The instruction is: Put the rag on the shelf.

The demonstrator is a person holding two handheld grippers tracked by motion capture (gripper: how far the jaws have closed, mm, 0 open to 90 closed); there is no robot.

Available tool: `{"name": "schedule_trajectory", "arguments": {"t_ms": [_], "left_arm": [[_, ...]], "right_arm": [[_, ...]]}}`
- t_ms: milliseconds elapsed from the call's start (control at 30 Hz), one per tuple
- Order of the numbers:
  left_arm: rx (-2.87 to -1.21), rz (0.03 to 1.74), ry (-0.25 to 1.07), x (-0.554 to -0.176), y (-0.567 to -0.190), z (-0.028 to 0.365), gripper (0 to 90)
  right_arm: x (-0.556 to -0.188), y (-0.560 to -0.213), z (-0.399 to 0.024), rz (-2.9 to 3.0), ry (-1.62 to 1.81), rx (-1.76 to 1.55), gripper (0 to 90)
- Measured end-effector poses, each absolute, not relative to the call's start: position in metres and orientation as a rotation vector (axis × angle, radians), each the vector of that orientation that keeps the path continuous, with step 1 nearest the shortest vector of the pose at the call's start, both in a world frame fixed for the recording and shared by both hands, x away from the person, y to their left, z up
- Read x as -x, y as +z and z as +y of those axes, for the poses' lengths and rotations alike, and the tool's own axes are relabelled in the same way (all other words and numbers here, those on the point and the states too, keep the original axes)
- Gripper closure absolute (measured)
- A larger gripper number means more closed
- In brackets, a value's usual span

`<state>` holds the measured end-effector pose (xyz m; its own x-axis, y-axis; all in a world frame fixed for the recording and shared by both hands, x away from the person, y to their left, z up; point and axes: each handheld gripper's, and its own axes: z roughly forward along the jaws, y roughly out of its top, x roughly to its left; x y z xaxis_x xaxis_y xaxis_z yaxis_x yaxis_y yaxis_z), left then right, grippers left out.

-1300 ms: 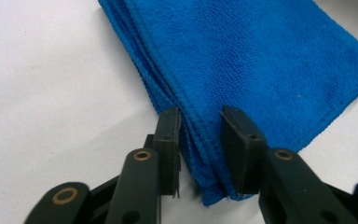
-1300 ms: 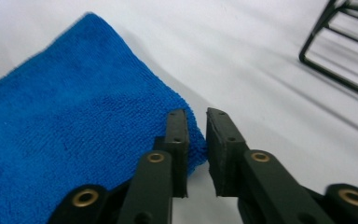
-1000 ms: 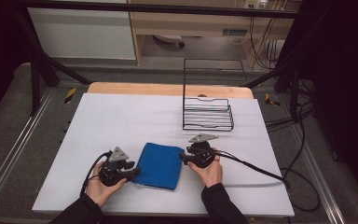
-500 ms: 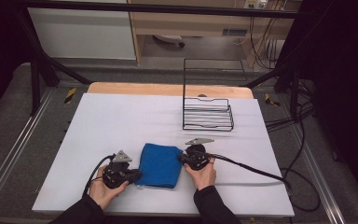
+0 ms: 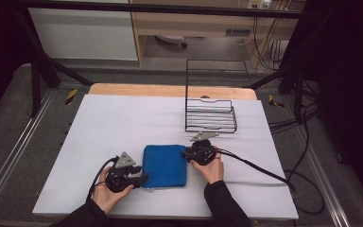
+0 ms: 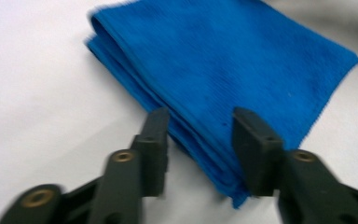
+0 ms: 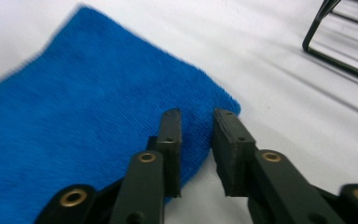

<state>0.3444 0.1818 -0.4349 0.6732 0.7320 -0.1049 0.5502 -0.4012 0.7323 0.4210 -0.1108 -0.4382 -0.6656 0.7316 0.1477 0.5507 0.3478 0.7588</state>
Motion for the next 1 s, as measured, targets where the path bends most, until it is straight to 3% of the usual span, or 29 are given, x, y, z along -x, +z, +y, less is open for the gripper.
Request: {"name": "schedule_trajectory", "arguments": {"t_ms": [133,200,233,300,467,633,1000], "left_arm": [[-2.1,0.957,0.308,-0.355,-0.425,0.19,36.9],[-2.104,0.975,0.289,-0.362,-0.422,0.192,25.9],[-2.096,0.98,0.287,-0.366,-0.42,0.193,25.9],[-2.088,1.005,0.283,-0.375,-0.418,0.194,16.1],[-2.083,1.053,0.325,-0.397,-0.415,0.19,8.2],[-2.097,1.068,0.397,-0.411,-0.413,0.181,8.9],[-2.097,1.129,0.332,-0.436,-0.431,0.181,38.9]], "right_arm": [[-0.415,-0.426,-0.128,2.352,1.257,-1.154,49.0],[-0.412,-0.421,-0.137,2.326,1.291,-1.162,39.4],[-0.412,-0.421,-0.137,2.326,1.291,-1.162,39.4],[-0.407,-0.419,-0.15,2.302,1.319,-1.152,27.2],[-0.399,-0.421,-0.165,2.288,1.329,-1.154,15.2],[-0.392,-0.424,-0.18,2.292,1.35,-1.192,7.0],[-0.383,-0.428,-0.188,2.312,1.347,-1.192,8.7]]}}
